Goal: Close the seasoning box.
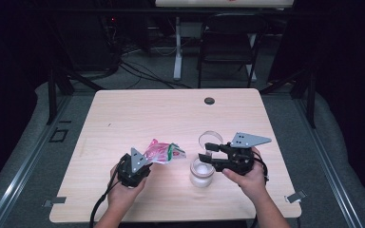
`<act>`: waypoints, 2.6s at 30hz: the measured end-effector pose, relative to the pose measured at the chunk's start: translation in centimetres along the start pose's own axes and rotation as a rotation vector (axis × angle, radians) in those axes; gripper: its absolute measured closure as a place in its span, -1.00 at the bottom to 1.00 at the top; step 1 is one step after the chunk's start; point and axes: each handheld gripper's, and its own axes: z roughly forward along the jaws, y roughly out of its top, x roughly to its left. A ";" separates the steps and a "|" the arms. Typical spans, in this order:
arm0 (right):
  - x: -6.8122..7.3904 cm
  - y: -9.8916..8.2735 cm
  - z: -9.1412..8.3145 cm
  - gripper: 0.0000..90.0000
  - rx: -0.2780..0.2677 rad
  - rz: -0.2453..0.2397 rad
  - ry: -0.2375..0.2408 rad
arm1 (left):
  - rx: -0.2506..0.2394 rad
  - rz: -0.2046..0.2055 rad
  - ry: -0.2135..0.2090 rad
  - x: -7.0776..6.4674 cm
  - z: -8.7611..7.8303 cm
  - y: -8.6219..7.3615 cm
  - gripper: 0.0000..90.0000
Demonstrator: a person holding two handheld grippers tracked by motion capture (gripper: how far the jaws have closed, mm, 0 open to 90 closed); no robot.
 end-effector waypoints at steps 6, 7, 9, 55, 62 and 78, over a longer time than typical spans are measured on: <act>0.1 0.0 0.0 0.11 0.003 -0.006 -0.008 | 0.001 -0.026 0.042 1.8 -1.1 -0.8 0.58; 0.1 0.0 0.0 0.11 0.003 -0.007 -0.012 | 0.003 -0.029 0.050 2.1 -1.4 -1.0 0.58; 0.1 0.0 0.0 0.11 0.003 -0.006 -0.013 | 0.003 -0.041 0.065 2.6 -1.8 -1.3 0.58; -0.2 -0.5 0.2 0.02 0.009 0.008 -0.043 | 0.074 -0.303 0.232 8.7 -2.6 -8.1 0.58; -0.2 -0.5 0.2 0.02 0.005 0.011 -0.045 | 0.086 -0.369 0.217 9.2 -2.2 -8.9 0.58; -0.3 -0.6 0.2 0.01 0.010 0.016 -0.045 | 0.089 -0.425 0.182 9.4 -2.0 -9.5 0.33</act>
